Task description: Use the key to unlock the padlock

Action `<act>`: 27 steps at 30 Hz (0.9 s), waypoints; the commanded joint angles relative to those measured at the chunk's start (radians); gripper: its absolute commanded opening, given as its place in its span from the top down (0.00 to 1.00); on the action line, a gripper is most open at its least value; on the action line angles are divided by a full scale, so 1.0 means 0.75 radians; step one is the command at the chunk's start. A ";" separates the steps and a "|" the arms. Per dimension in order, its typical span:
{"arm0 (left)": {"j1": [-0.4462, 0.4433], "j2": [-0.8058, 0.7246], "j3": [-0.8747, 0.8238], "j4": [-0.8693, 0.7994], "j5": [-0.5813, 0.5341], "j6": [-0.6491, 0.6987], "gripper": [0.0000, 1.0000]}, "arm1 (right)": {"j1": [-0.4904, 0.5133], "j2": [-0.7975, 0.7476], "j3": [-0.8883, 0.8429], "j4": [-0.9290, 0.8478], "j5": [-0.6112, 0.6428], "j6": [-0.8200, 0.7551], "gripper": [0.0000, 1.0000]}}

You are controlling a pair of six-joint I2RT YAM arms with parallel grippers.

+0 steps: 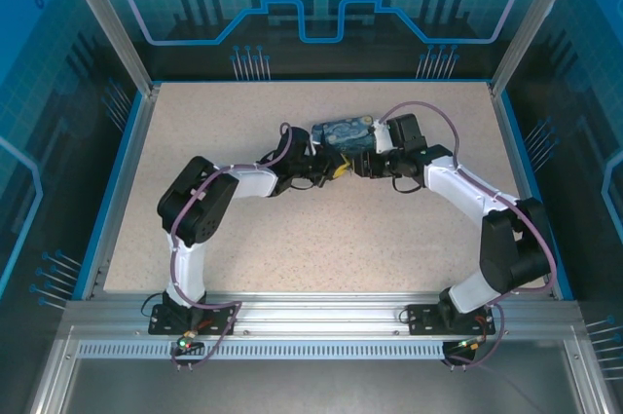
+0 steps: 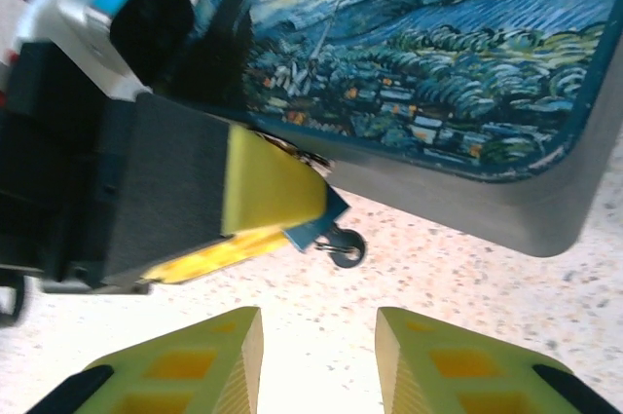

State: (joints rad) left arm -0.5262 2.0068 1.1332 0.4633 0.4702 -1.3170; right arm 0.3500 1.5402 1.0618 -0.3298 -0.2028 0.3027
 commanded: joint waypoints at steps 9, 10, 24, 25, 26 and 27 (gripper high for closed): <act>0.007 -0.068 0.134 -0.210 0.106 0.057 1.00 | 0.120 0.063 0.030 -0.037 0.154 -0.199 0.65; 0.007 -0.067 0.140 -0.215 0.107 0.058 1.00 | 0.121 0.074 0.036 -0.033 0.165 -0.197 0.65; 0.007 -0.063 0.179 -0.260 0.124 0.078 1.00 | 0.129 0.149 0.107 -0.034 0.270 -0.204 0.65; 0.008 -0.064 0.178 -0.260 0.125 0.080 1.00 | 0.130 0.152 0.113 -0.036 0.271 -0.205 0.65; 0.007 -0.065 0.178 -0.261 0.124 0.079 1.00 | 0.130 0.157 0.121 -0.038 0.268 -0.204 0.64; 0.006 -0.066 0.180 -0.260 0.124 0.079 1.00 | 0.133 0.165 0.130 -0.044 0.264 -0.207 0.65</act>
State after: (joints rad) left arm -0.5251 1.9995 1.2301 0.2882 0.5190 -1.2724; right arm 0.4385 1.6386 1.1221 -0.3515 -0.0257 0.1627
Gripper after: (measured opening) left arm 0.090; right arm 0.354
